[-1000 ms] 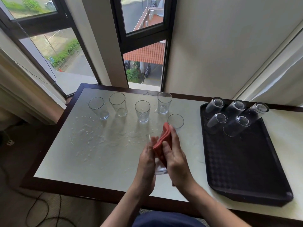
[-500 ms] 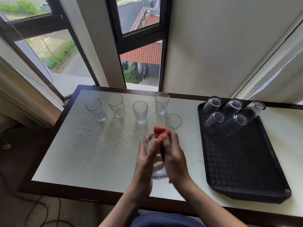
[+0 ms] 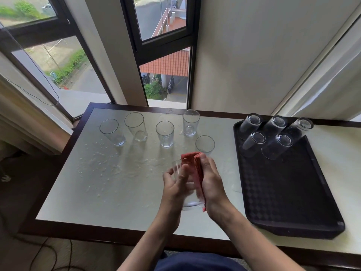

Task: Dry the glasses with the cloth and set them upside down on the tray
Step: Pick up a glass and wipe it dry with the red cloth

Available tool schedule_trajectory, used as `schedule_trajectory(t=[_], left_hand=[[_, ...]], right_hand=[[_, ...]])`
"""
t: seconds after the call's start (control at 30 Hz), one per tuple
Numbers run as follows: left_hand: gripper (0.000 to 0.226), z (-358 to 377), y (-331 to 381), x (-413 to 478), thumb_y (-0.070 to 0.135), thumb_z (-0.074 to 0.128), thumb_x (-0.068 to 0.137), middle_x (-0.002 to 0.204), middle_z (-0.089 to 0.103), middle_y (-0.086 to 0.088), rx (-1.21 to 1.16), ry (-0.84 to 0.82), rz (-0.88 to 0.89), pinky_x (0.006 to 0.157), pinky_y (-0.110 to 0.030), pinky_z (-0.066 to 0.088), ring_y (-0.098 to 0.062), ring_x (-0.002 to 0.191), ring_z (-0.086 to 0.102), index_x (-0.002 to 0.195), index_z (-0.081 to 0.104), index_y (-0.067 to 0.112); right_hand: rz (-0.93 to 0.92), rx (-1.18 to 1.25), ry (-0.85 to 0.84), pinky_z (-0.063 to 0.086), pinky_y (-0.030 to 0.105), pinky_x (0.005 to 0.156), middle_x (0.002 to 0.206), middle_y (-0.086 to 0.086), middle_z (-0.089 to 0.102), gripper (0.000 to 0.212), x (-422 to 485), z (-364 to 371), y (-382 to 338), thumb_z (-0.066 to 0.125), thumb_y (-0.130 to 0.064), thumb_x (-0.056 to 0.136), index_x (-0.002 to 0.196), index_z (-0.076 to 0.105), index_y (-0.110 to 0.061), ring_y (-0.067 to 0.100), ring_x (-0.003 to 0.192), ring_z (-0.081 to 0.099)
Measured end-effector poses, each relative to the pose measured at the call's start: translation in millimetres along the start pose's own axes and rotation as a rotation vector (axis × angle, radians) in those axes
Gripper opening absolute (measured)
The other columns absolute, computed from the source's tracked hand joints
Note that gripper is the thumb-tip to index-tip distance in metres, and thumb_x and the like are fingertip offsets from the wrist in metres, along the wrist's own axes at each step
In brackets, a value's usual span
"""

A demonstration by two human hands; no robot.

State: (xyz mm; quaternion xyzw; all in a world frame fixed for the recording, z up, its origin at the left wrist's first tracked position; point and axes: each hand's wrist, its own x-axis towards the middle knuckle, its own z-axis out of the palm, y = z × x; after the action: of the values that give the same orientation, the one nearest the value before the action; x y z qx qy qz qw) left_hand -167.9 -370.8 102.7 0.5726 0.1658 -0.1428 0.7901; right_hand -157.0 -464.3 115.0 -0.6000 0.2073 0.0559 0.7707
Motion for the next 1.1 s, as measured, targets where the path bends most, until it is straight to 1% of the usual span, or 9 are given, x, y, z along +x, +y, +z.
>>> schedule_trajectory(t=[0.1,0.23,0.33,0.5,0.63,0.73,0.83,0.93,1.1], left_hand=[[0.109,-2,-4,1,0.072,0.079,0.060,0.115,0.072,-0.025,-0.078,-0.010,-0.078,0.087,-0.046,0.057,-0.039,0.106,0.071,0.132,0.047,-0.002],[0.086,-8,-14,4,0.063,0.067,0.074,0.126,0.070,-0.016,-0.123,-0.024,-0.162,0.080,-0.036,0.058,-0.029,0.122,0.065,0.134,0.055,0.003],[0.082,-9,-15,5,0.075,0.062,0.070,0.121,0.073,-0.007,0.045,-0.021,-0.131,0.090,-0.036,0.050,-0.021,0.115,0.067,0.124,0.065,0.014],[0.054,-6,-10,3,0.064,0.051,0.091,0.105,0.078,-0.015,0.047,0.017,-0.099,0.082,-0.037,0.045,-0.029,0.093,0.071,0.112,0.072,0.018],[0.053,-13,-9,1,0.047,0.035,0.102,0.095,0.079,-0.011,-0.119,-0.006,-0.153,0.069,-0.025,0.060,-0.017,0.084,0.077,0.117,0.067,0.007],[0.068,-12,-5,-8,0.063,0.048,0.092,0.115,0.075,-0.016,-0.195,-0.080,-0.155,0.083,-0.027,0.060,-0.023,0.104,0.073,0.126,0.064,0.006],[0.099,-9,-1,-11,0.073,0.075,0.065,0.127,0.068,-0.023,-0.158,-0.111,-0.099,0.091,-0.038,0.057,-0.034,0.119,0.066,0.135,0.057,0.005],[0.085,-5,-1,-9,0.064,0.072,0.072,0.120,0.071,-0.024,-0.077,-0.064,-0.083,0.086,-0.041,0.056,-0.038,0.113,0.069,0.132,0.057,0.006],[0.065,-12,-5,-8,0.054,0.063,0.085,0.128,0.068,-0.020,-0.249,-0.120,-0.160,0.092,-0.034,0.057,-0.029,0.120,0.066,0.131,0.064,0.009]], right_hand=[[-0.069,-0.108,-0.021,0.054,0.036,0.088,0.118,0.002,0.069,0.049,-4,-6,15,0.052,-0.068,0.087,0.122,0.058,-0.035,0.017,0.103,0.067],[-0.203,-0.329,-0.007,0.041,0.027,0.108,0.141,-0.020,0.052,0.064,-23,-3,40,0.044,-0.070,0.085,0.143,0.039,-0.043,-0.001,0.128,0.050],[-0.159,-0.220,-0.031,0.048,0.032,0.100,0.127,-0.015,0.064,0.057,-15,-2,39,0.045,-0.072,0.083,0.130,0.052,-0.039,0.003,0.115,0.062],[0.024,-0.089,0.086,0.057,0.045,0.076,0.092,0.003,0.074,0.047,6,3,29,0.049,-0.069,0.084,0.097,0.067,-0.027,0.024,0.085,0.071],[-0.269,-0.556,0.129,0.041,0.040,0.108,0.135,-0.009,0.057,0.069,-21,10,31,0.032,-0.070,0.084,0.139,0.046,-0.030,0.013,0.125,0.052],[-0.400,-0.705,0.093,0.031,0.039,0.115,0.151,-0.012,0.043,0.071,-32,11,31,0.027,-0.065,0.091,0.150,0.032,-0.027,0.009,0.140,0.038],[-0.365,-0.576,0.043,0.040,0.043,0.108,0.134,-0.017,0.058,0.054,-19,7,22,0.027,-0.063,0.094,0.135,0.051,-0.037,0.008,0.127,0.052],[-0.149,-0.350,0.076,0.049,0.045,0.098,0.103,-0.013,0.072,0.052,-2,5,15,0.027,-0.069,0.089,0.100,0.069,-0.040,0.011,0.106,0.065],[-0.168,-0.396,-0.035,0.048,0.029,0.099,0.127,-0.012,0.063,0.054,-35,8,26,0.032,-0.063,0.091,0.136,0.048,-0.037,0.005,0.115,0.060]])
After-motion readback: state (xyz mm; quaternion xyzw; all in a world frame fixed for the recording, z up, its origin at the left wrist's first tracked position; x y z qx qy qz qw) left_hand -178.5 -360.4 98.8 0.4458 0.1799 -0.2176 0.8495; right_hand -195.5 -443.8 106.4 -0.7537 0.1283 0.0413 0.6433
